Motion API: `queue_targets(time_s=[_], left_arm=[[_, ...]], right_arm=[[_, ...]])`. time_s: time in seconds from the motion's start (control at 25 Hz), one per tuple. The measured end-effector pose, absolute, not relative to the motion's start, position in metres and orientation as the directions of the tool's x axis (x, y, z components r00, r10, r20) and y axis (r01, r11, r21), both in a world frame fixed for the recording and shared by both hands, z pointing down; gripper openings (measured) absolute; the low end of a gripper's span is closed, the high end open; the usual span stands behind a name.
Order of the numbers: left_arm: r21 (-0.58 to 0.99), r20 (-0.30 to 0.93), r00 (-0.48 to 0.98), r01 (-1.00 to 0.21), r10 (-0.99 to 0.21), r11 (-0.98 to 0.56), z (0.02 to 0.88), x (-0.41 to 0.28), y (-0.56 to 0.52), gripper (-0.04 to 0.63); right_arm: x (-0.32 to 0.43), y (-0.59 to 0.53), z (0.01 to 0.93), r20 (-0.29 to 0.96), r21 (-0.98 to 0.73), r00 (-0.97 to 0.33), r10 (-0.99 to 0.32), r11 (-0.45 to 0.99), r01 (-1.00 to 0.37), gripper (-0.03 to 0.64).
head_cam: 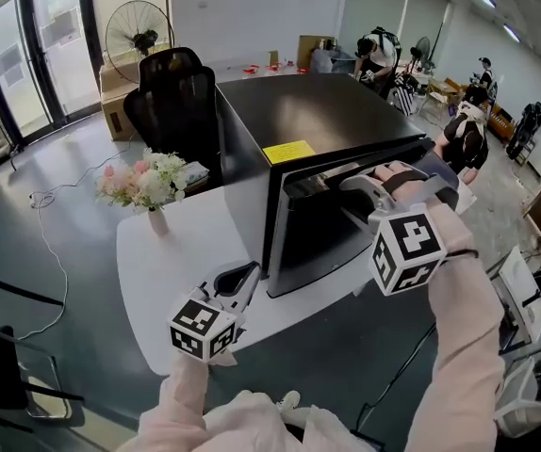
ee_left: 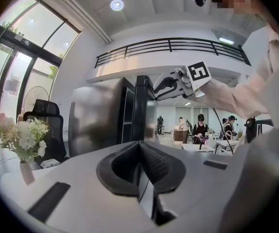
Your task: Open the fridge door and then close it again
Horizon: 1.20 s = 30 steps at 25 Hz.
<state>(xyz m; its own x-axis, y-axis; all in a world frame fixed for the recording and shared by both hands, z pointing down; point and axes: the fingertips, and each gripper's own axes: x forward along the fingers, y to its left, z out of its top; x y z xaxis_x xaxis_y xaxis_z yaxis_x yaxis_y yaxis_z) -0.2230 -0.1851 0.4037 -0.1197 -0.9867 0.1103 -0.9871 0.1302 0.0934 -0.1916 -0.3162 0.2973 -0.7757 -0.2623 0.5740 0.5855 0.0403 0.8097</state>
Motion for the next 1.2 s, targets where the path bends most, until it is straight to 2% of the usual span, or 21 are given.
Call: queue_targets(time_s=[0.64,1.2], left_arm=[[0.092,0.117,-0.189,-0.976,-0.975,0.200,0.406,-0.236,-0.178,0.011],[0.083,0.103,-0.213,-0.972,-0.972,0.221,0.398,-0.234,-0.172,0.011]], right_arm=[[-0.219,-0.321,0.301,0.584,0.811,-0.781,-0.219,0.133,0.569,0.094],[-0.220,-0.321,0.300,0.544,0.839,-0.815,-0.198,0.144,0.525,0.098]])
